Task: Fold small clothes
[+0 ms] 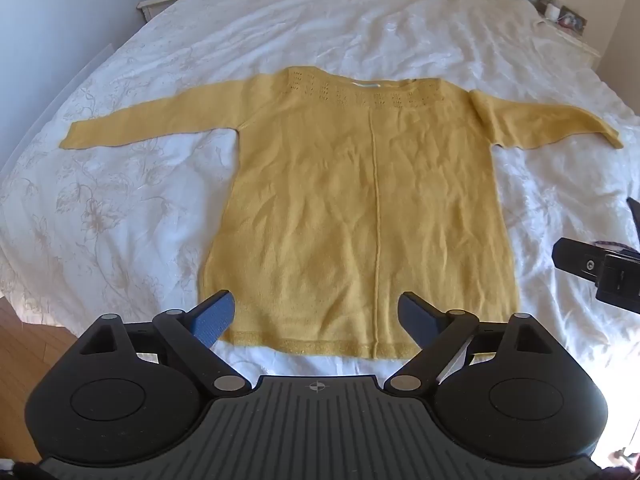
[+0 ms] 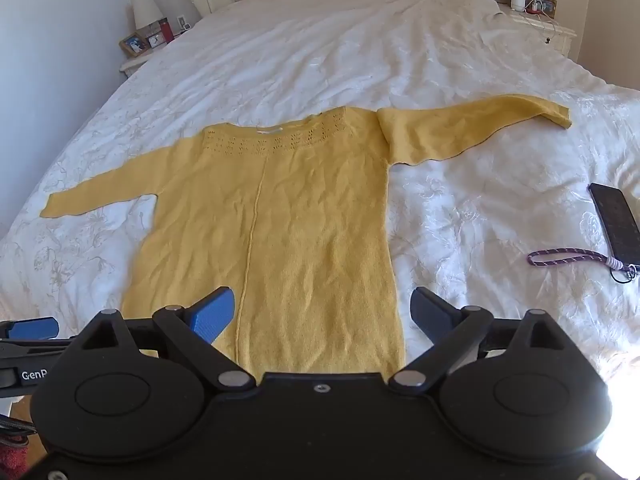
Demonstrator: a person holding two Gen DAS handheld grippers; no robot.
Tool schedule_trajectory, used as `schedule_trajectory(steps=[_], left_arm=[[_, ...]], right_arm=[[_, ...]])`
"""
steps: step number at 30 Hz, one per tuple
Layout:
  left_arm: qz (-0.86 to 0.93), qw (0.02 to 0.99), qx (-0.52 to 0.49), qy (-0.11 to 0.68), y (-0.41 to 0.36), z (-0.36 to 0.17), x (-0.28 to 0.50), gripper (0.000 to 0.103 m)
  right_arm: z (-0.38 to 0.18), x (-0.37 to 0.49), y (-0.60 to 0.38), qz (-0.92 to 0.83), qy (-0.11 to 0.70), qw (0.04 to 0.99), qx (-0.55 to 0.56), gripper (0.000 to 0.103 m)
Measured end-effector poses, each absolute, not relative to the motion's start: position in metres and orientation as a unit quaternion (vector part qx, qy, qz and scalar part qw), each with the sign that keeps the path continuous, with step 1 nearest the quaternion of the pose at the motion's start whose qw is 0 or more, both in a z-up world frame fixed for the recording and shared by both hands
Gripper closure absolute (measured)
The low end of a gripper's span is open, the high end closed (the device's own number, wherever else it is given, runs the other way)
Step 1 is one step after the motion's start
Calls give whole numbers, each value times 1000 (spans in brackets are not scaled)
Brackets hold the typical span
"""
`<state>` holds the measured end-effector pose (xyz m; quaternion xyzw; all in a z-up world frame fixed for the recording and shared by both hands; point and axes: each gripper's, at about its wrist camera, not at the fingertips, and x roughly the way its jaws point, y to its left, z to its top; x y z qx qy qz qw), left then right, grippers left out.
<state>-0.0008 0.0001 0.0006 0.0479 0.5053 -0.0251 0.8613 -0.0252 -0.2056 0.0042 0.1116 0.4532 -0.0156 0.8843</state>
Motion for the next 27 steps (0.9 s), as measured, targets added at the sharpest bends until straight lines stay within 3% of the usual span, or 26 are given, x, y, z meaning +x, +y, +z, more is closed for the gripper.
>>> schedule_trajectory(steps=[27], left_arm=[[-20,858,55,511,-13,5,-16,14]], right_arm=[[5,-40,-213,-2,452,885,115,7]])
